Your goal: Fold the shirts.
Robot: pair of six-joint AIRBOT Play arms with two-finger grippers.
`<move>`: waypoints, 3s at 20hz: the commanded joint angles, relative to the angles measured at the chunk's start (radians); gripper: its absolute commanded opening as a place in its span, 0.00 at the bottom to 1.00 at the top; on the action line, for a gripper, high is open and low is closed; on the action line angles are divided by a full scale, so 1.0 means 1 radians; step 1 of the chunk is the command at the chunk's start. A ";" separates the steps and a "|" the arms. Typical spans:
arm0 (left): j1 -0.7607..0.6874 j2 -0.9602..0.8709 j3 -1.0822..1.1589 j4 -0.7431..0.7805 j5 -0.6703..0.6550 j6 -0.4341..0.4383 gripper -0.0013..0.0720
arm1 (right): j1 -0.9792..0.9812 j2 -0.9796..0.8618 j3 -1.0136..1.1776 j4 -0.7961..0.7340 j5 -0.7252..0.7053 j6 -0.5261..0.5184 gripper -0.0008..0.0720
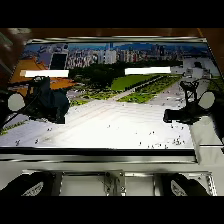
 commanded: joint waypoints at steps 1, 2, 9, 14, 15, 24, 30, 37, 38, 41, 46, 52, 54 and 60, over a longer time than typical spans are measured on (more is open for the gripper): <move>0.003 -0.019 0.000 0.024 0.037 0.000 0.82 | 0.000 0.000 0.000 0.023 0.022 0.026 0.95; 0.013 -0.025 0.002 0.058 0.072 -0.001 0.84 | 0.000 0.000 0.000 0.031 0.014 0.031 0.95; 0.312 -0.310 0.251 0.047 0.227 0.019 1.00 | 0.000 0.000 -0.001 0.168 -0.085 0.080 0.95; 0.403 -0.561 0.333 0.047 0.200 -0.020 1.00 | 0.000 0.000 -0.001 0.177 -0.140 0.090 0.95; 0.411 -0.596 0.333 0.039 0.200 -0.021 1.00 | 0.000 0.000 -0.001 0.177 -0.147 0.090 0.95; 0.416 -0.700 0.335 -0.153 0.264 -0.019 0.98 | 0.000 0.000 0.000 0.178 -0.217 0.089 0.95; 0.415 -0.624 0.359 -0.241 0.190 0.081 0.07 | 0.000 0.000 0.000 0.174 -0.233 0.074 0.95; 0.257 -0.185 0.381 -0.353 0.192 0.185 0.07 | 0.000 0.000 0.092 0.161 -0.112 -0.027 0.95; 0.204 -0.125 0.380 -0.381 0.187 0.185 0.07 | 0.000 0.000 0.118 0.143 -0.050 -0.061 0.95; 0.017 -0.027 0.380 -0.413 0.165 0.148 0.07 | 0.000 0.000 0.188 0.102 0.098 -0.077 0.95; -0.296 -0.055 0.231 -0.414 0.374 -0.005 0.07 | 0.000 0.001 0.214 0.098 0.255 -0.076 0.95; -0.512 -0.264 0.073 -0.422 0.801 -0.141 0.07 | 0.000 0.000 0.213 0.098 0.113 -0.072 0.95; -0.515 -0.328 0.073 -0.512 0.904 -0.140 0.07 | 0.000 -0.006 0.213 0.099 0.067 -0.059 0.95; -0.407 -0.335 0.073 -0.595 0.696 -0.011 0.93 | 0.000 -0.058 0.211 0.095 0.060 -0.057 0.95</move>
